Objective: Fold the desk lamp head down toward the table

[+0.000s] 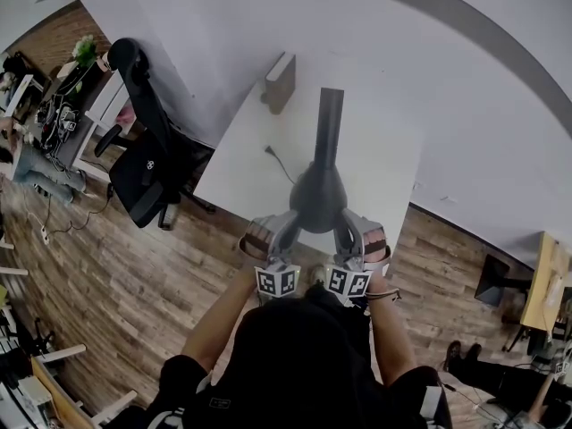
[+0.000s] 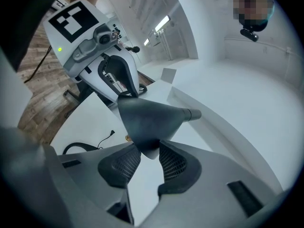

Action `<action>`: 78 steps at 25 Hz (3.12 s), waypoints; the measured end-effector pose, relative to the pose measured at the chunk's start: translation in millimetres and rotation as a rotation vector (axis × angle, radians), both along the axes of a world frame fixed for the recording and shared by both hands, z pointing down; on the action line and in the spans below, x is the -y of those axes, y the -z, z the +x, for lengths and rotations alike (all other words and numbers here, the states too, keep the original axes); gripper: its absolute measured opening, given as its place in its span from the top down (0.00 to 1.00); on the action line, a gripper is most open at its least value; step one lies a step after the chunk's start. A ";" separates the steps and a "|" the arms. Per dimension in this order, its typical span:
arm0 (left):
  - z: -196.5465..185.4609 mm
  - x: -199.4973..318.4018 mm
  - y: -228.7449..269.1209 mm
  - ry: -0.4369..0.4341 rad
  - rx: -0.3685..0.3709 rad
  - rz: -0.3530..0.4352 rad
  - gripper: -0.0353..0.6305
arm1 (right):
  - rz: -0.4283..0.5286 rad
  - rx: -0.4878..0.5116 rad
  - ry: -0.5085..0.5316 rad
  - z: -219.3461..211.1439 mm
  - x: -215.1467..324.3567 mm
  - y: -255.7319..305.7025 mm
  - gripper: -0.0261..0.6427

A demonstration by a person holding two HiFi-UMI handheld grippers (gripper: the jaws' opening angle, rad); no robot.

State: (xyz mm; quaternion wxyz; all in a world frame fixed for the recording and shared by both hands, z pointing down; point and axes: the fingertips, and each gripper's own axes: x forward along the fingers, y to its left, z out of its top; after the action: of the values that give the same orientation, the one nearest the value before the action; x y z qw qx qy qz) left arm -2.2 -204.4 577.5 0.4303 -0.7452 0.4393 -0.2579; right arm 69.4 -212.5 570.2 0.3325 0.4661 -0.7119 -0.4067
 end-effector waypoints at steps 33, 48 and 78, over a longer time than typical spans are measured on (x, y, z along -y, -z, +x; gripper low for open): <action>1.2 29.3 -29.6 0.085 0.063 0.065 0.77 | 0.030 -0.078 0.000 1.7 26.8 -30.3 0.73; 2.9 28.5 -32.5 0.093 0.057 0.067 0.77 | 0.028 -0.080 0.006 2.8 26.1 -29.9 0.72; -71.1 1.4 69.5 0.130 -0.760 -0.350 0.89 | -0.324 0.667 -0.038 7.8 -9.9 69.8 0.87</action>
State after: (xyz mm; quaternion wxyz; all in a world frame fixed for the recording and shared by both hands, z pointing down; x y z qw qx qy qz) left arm -73.3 -205.8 508.1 0.0875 -0.8199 0.5624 -0.0618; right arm 77.2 -202.5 500.4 0.1594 0.5273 -0.8276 -0.1082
